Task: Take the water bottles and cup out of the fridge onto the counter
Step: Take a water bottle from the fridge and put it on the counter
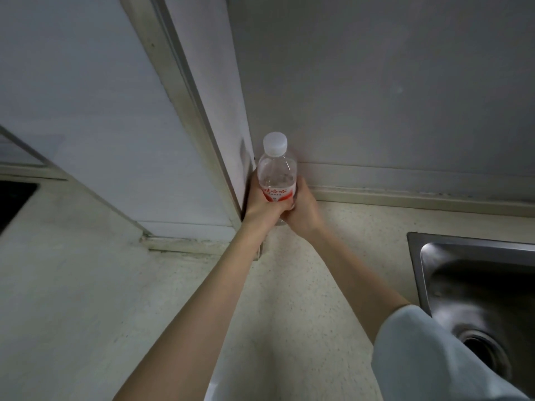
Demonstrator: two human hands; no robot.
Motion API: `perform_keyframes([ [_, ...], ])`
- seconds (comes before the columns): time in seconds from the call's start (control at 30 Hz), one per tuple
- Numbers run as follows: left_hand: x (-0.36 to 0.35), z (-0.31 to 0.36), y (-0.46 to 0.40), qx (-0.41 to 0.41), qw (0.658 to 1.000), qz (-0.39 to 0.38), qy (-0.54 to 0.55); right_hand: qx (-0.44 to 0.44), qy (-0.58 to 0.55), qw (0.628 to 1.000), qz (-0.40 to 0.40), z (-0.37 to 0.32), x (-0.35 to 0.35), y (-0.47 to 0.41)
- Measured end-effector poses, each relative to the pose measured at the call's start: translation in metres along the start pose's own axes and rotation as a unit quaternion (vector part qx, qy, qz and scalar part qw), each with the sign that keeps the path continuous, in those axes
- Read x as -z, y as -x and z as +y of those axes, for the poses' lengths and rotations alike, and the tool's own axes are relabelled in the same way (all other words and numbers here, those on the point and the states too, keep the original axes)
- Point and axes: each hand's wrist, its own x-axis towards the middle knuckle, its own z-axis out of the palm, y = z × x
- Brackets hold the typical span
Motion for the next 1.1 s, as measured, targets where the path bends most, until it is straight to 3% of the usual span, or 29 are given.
perform_keyframes([
  [0.13,-0.002,0.006,0.015,0.002,1.0,0.019,-0.01,-0.018,0.017,1.0,0.007,-0.005,-0.005,0.002],
  [0.3,0.004,0.005,0.037,0.027,1.0,-0.01,0.001,-0.031,0.078,0.996,0.02,0.023,-0.011,-0.008],
  [0.47,0.015,0.009,0.066,-0.001,0.998,-0.048,-0.026,-0.041,0.117,0.992,0.03,-0.018,0.005,0.036],
  [0.7,0.052,0.036,0.113,0.014,0.998,-0.058,0.005,0.036,0.084,0.993,0.08,-0.048,0.034,0.094],
  [1.1,0.174,0.078,0.222,-0.036,0.986,0.089,0.139,0.107,-0.038,0.988,-0.106,-0.157,-0.013,0.191],
])
